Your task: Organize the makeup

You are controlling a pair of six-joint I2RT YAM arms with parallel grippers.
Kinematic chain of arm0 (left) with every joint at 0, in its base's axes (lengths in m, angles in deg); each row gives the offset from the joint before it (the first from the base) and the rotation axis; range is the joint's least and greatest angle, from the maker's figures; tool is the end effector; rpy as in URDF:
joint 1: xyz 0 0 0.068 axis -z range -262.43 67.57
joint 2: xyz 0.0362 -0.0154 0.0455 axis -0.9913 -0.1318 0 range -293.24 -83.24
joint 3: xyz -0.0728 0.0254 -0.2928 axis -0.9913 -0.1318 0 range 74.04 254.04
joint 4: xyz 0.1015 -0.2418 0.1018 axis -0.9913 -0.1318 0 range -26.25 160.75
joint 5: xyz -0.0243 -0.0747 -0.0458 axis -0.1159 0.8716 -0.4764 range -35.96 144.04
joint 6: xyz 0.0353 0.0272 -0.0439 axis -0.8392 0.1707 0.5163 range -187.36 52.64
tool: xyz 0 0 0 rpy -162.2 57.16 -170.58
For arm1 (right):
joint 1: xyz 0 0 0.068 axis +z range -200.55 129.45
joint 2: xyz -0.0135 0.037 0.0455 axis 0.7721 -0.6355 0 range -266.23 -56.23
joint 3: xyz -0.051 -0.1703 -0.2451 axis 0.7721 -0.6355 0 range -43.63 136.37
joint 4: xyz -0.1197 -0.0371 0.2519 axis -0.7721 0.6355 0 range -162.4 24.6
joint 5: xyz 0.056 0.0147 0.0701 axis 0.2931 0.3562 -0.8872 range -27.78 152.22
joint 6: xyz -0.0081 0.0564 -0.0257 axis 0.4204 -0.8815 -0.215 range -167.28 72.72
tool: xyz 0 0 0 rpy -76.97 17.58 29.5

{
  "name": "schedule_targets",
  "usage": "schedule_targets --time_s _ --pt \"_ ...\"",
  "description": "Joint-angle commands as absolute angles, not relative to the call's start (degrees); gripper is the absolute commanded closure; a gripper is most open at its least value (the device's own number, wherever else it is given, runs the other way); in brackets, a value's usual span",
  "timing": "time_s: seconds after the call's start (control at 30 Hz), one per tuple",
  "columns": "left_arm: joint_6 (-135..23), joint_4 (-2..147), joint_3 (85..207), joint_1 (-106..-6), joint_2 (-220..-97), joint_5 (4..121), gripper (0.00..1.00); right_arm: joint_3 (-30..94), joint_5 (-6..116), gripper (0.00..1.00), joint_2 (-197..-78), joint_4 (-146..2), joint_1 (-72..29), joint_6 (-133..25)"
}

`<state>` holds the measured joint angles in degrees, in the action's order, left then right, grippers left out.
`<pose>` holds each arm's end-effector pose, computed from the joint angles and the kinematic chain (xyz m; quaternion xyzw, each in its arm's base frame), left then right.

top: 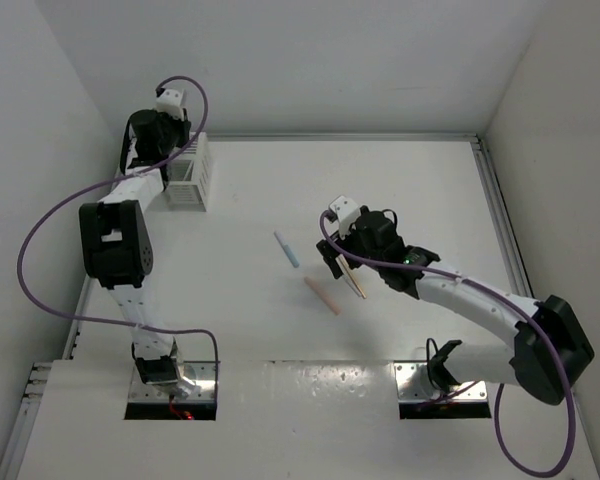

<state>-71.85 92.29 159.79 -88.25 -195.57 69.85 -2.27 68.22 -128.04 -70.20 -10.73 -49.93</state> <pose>0.5150 0.0393 0.3103 0.0843 0.7315 -0.0409 0.6753 0.2259 0.1818 0.2451 -0.2554 0.8384 0.1308 0.4634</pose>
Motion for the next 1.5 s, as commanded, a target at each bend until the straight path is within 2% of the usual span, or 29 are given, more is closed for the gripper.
schedule_targets --time_s 0.0,0.23,0.27,0.3,0.33,0.37,0.43,0.53,0.6,0.63,0.67,0.93,1.13,1.47 --pt "-73.95 97.11 162.02 -88.93 -197.4 67.05 1.0 -2.93 70.13 0.0 -125.49 -68.79 -11.35 -48.42" --pt "-74.57 97.11 161.84 -89.55 -199.95 66.43 1.0 -5.05 72.59 0.0 -122.95 -67.56 -12.05 -48.33" --pt "-73.61 97.11 161.14 -90.07 -199.95 66.43 0.98 -5.14 73.55 0.0 -122.77 -66.87 -12.4 -48.59" --pt "-73.08 97.11 160.61 -90.07 -199.95 65.91 0.91 -5.14 73.91 0.0 -122.68 -65.64 -13.01 -48.95" --pt "-72.55 96.42 160.61 -90.68 -199.95 65.9 0.7 -4.44 74.43 0.0 -122.77 -64.93 -14.06 -49.3" --pt "-72.02 95.28 160.61 -90.69 -199.95 66.43 0.59 -4.0 75.13 0.0 -122.94 -61.53 -15.55 -50.17" --pt "-72.02 93.78 161.13 -91.22 -199.43 67.13 0.44 -1.37 75.58 0.0 -124.25 -55.74 -18.62 -51.5" --pt "-72.02 90.18 162.27 -91.22 -197.94 68.53 0.4 0.83 76.19 0.06 -126.36 -52.8 -23.99 -53.25" --pt "-71.49 87.81 162.89 -91.22 -196.88 69.06 0.39 1.54 77.77 0.24 -127.77 -50.25 -28.37 -54.74" --pt "-71.49 86.93 162.89 -91.22 -195.4 69.07 0.39 1.63 78.65 0.42 -128.73 -49.2 -29.18 -55.18" --pt "-70.88 86.05 162.89 -91.22 -194.6 69.07 0.39 1.8 78.92 0.46 -129.27 -48.76 -30.58 -56.49" --pt "-70.88 73.14 163.51 -90.69 -184.06 69.85 0.36 1.71 70.76 0.48 -139.18 -50.15 -38.57 -57.74" --pt "-71.57 69.43 156.68 -90.69 -174.05 75.38 0.35 4.18 67.06 0.54 -145.87 -49.55 -38.33 -58.35" --pt "-73.34 68.11 147.25 -89.55 -165.15 79.78 0.34 2.68 66.88 0.56 -142.46 -50.52 -38.24 -60.29"
